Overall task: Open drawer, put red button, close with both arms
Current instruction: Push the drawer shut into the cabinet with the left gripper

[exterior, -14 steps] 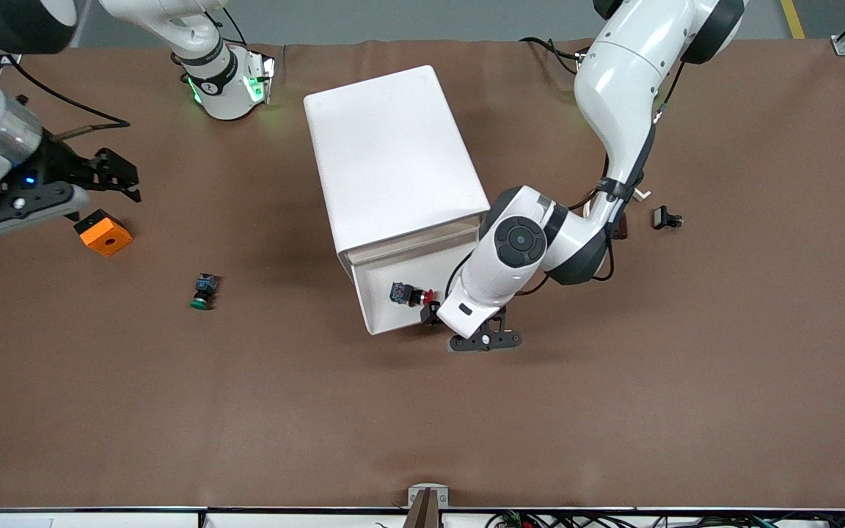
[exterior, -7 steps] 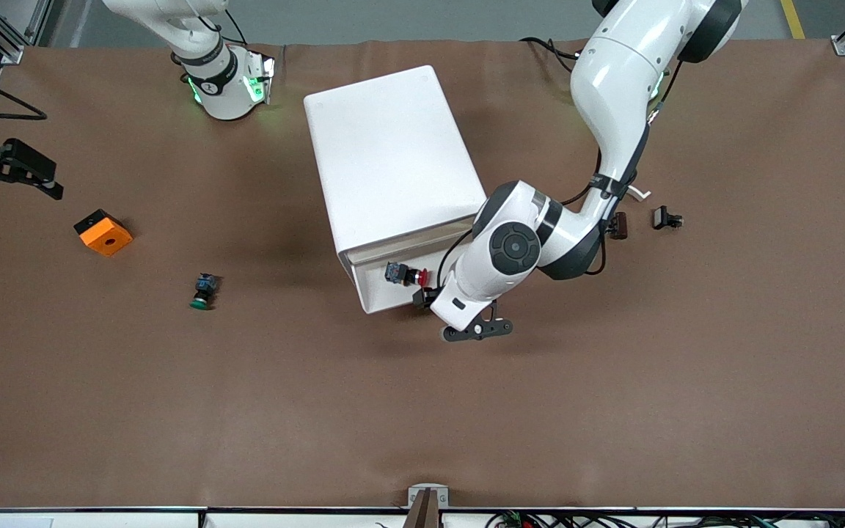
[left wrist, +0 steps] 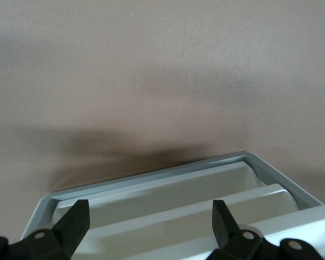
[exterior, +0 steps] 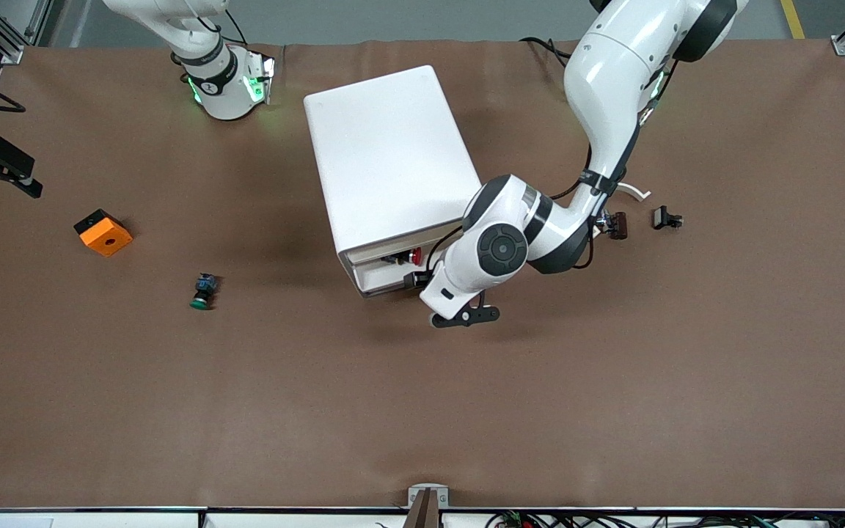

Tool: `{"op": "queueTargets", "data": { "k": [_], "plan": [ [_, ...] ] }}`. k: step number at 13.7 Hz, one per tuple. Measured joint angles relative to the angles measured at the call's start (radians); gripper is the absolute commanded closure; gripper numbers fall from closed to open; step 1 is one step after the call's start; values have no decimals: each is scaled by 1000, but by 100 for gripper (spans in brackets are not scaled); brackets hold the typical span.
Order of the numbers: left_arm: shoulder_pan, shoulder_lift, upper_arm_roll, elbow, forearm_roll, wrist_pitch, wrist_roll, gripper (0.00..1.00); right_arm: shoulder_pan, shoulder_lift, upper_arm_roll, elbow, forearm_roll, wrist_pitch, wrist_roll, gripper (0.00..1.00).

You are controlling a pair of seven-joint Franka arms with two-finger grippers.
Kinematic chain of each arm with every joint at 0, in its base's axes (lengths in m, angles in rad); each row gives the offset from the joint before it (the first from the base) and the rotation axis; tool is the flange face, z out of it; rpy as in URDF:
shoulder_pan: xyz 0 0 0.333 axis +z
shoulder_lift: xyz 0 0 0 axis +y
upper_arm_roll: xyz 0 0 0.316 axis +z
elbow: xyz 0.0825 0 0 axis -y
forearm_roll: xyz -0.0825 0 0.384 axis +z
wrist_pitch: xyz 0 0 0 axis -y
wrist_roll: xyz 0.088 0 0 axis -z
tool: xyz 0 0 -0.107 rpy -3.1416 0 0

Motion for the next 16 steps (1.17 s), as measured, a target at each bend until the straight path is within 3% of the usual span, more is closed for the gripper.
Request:
{"op": "queueTargets", "data": {
  "k": [13, 16],
  "plan": [
    [-48, 4, 0, -37, 3, -5, -50, 0, -55, 24, 1, 89, -1, -96, 12, 0],
    [-38, 0, 20, -27, 64, -1, -25, 0, -55, 24, 11, 90, -1, -100, 12, 0]
  ]
}}
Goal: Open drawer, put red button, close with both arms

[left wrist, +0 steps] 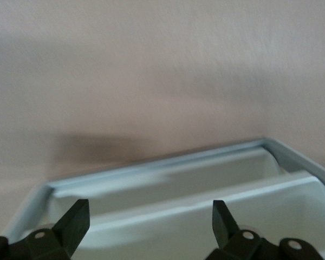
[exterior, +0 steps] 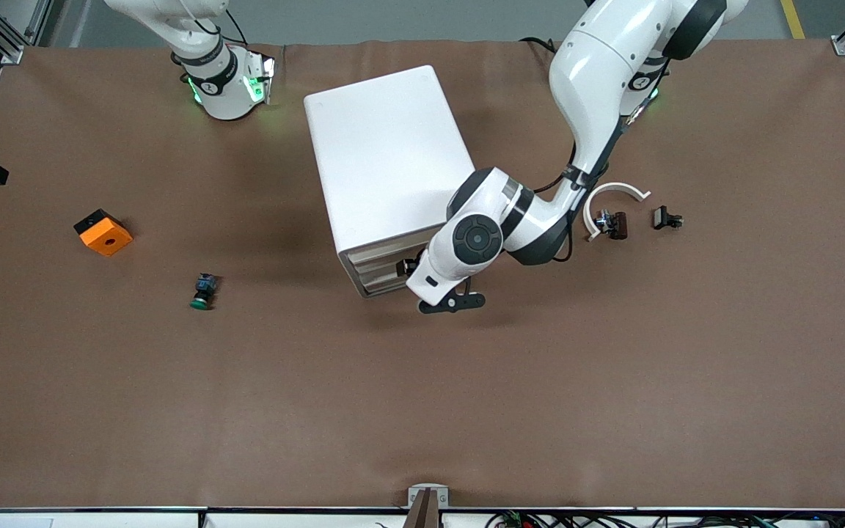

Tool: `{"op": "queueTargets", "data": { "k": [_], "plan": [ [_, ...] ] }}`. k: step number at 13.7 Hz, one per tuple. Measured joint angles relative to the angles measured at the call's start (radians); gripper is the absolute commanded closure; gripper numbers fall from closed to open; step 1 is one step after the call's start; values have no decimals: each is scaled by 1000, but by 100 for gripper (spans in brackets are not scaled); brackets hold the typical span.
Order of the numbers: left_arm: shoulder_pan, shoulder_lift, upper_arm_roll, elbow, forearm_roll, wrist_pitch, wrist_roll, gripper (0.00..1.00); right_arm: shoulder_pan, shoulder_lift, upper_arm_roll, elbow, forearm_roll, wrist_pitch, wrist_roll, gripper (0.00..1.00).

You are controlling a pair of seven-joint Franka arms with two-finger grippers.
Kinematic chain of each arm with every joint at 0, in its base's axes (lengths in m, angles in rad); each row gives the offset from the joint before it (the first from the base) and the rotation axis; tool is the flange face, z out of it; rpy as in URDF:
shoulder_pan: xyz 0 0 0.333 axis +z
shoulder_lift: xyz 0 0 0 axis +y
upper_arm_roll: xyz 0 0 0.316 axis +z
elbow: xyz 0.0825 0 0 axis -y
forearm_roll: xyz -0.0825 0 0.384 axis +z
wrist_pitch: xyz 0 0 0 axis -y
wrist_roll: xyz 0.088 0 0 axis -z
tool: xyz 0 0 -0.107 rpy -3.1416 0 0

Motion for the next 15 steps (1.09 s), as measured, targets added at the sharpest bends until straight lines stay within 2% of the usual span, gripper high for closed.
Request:
{"op": "queueTargets", "data": {
  "k": [4, 7, 11, 15],
  "plan": [
    [60, -63, 62, 20, 156, 5, 13, 0, 0, 0, 4, 0, 0, -4, 7, 0],
    [158, -153, 92, 21, 236, -45, 19, 0, 1, 0, 6, 1, 0, -4, 37, 0],
    [330, -275, 95, 19, 241, -188, 131, 0, 1, 0, 7, 3, 0, -5, 41, 0],
    [445, -400, 95, 19, 242, -363, 272, 0, 4, 1, 10, 4, 1, -8, 41, 0]
  ]
}}
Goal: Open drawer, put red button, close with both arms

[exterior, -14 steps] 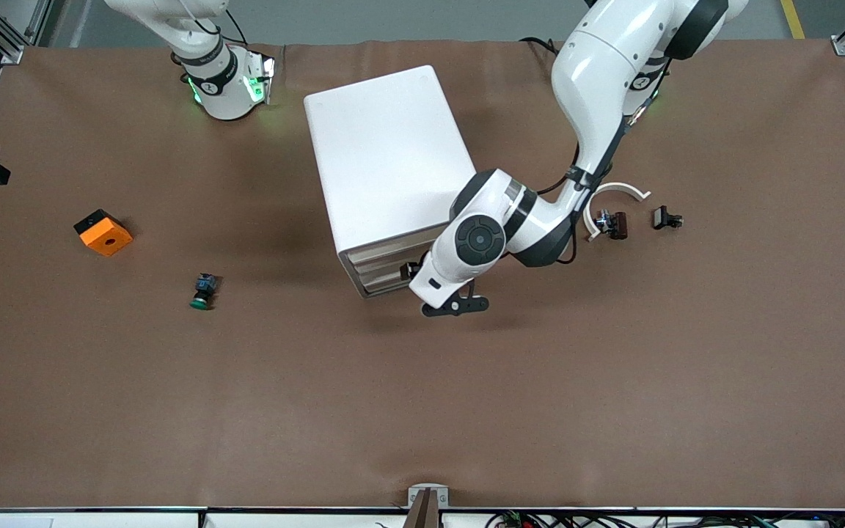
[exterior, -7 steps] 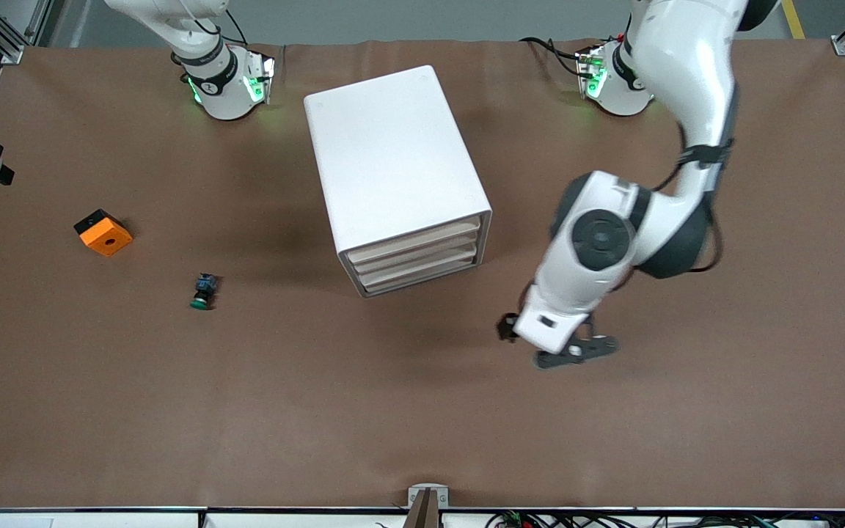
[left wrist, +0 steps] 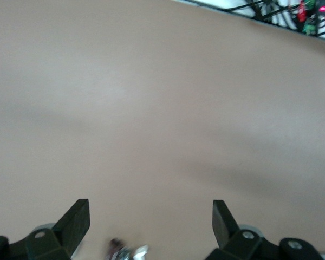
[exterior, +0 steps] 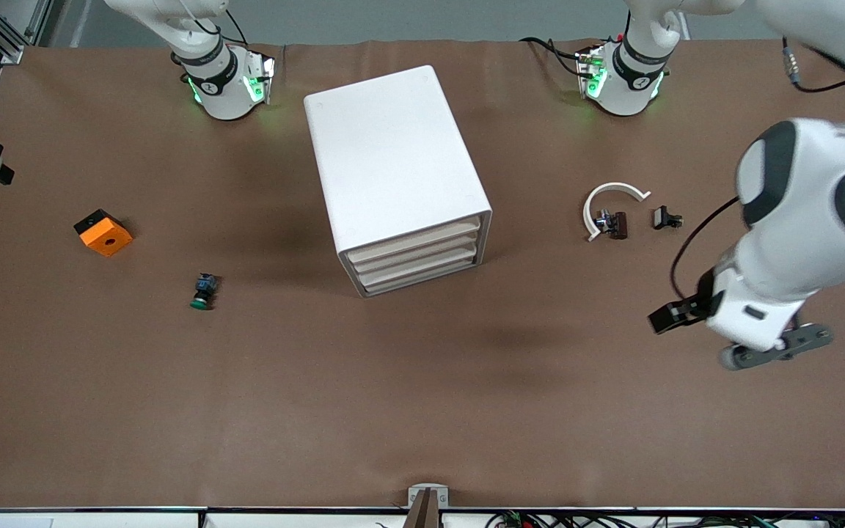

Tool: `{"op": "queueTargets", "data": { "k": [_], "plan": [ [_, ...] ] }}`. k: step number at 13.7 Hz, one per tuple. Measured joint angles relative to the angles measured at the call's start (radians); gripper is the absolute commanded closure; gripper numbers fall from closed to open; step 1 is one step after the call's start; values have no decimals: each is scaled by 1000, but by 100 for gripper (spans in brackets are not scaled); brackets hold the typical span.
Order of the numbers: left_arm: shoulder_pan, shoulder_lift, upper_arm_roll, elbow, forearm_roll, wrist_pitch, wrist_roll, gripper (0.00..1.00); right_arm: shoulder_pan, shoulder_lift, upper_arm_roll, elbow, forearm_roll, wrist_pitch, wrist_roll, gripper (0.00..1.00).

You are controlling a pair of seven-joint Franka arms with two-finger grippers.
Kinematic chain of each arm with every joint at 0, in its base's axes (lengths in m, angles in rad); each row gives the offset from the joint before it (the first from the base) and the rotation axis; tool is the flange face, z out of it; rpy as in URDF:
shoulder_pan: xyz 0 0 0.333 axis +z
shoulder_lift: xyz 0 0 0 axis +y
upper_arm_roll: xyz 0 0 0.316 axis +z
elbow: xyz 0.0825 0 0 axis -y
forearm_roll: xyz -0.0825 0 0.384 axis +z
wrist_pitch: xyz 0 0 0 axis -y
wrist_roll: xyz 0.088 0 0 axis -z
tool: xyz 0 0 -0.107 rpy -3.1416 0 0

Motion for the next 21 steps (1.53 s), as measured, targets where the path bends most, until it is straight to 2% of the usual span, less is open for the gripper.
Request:
{"op": "queueTargets", "data": {
  "k": [2, 5, 11, 13, 21],
  "plan": [
    [48, -62, 0, -3, 0, -75, 80, 0, 19, 2, 5, 0, 0, -8, 1, 0],
    [110, -160, -1, -47, 0, -110, 160, 0, 43, 7, 7, 0, -1, -37, 12, 0],
    [132, -404, -26, -291, -9, -110, 165, 0, 26, 9, -10, 0, -2, -40, 13, 0],
    [133, -459, -27, -334, -10, -117, 165, 0, 20, 9, -11, 0, -2, -40, 13, 0],
    [134, -492, -31, -359, -10, -153, 194, 0, 16, 9, -11, 0, -2, -42, 13, 0]
  ]
}}
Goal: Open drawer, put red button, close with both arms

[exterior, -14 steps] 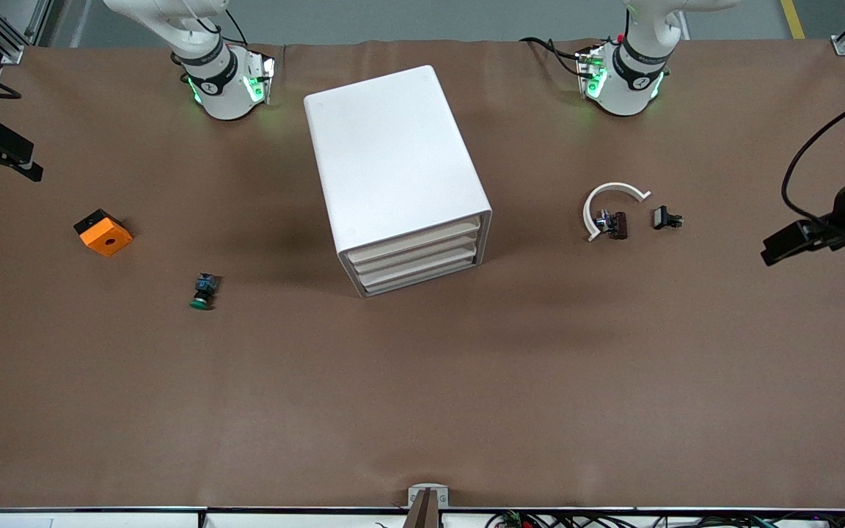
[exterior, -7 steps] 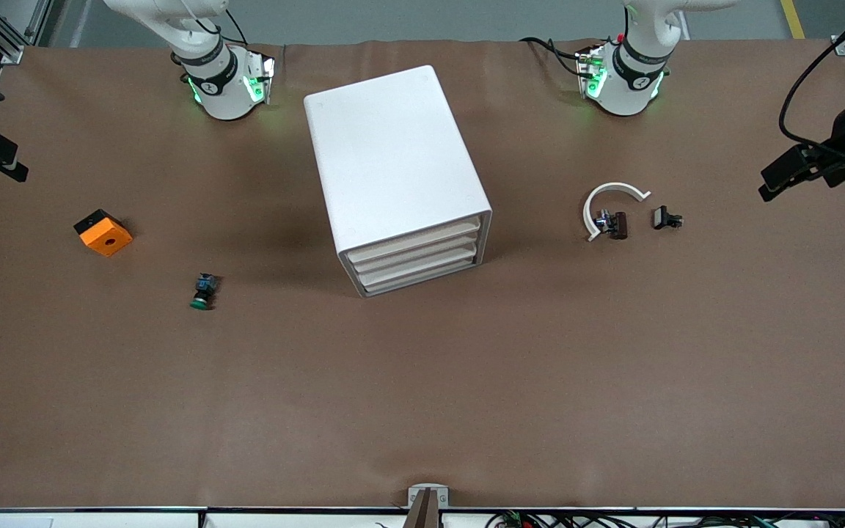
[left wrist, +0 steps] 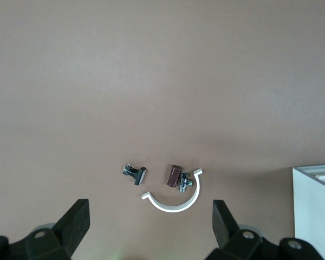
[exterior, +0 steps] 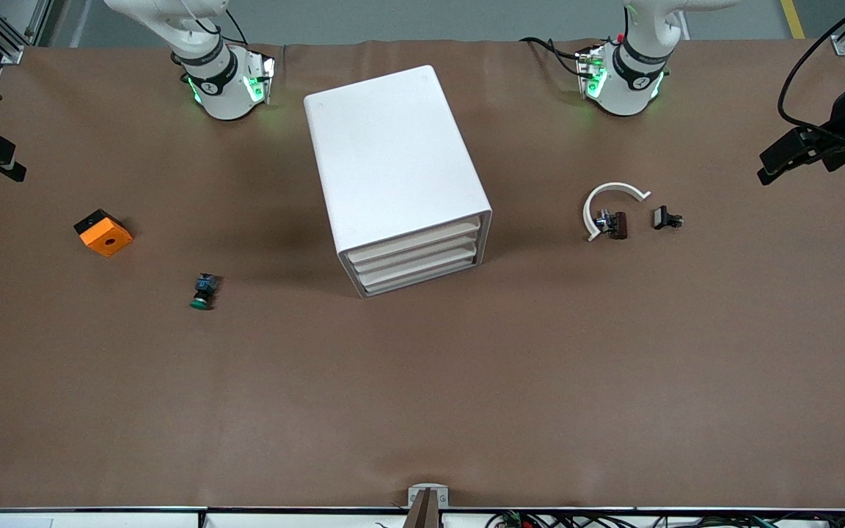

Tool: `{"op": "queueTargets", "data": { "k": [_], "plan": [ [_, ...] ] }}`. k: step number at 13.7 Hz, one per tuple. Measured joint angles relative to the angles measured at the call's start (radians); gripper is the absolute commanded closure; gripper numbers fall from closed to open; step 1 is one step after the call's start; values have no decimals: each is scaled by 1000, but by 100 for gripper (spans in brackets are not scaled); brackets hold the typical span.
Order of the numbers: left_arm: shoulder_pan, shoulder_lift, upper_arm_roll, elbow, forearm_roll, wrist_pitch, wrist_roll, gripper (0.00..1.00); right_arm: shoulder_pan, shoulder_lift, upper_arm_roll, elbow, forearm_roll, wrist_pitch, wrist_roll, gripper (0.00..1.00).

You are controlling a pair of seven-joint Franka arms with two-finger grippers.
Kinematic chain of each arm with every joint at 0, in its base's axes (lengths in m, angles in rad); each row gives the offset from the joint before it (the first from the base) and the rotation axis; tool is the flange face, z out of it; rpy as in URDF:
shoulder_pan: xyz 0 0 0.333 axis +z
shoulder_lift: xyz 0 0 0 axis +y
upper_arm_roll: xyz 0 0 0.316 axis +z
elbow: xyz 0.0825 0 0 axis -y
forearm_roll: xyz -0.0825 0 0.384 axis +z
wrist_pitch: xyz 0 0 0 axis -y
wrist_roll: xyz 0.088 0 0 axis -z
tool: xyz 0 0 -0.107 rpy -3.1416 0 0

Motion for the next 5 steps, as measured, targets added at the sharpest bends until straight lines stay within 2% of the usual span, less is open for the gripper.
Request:
{"op": "queueTargets", "data": {
  "k": [5],
  "plan": [
    [0, 10, -4, -2, 0, 0, 115, 0, 0, 0, 1, 0, 0, -1, 0, 0]
  ]
}}
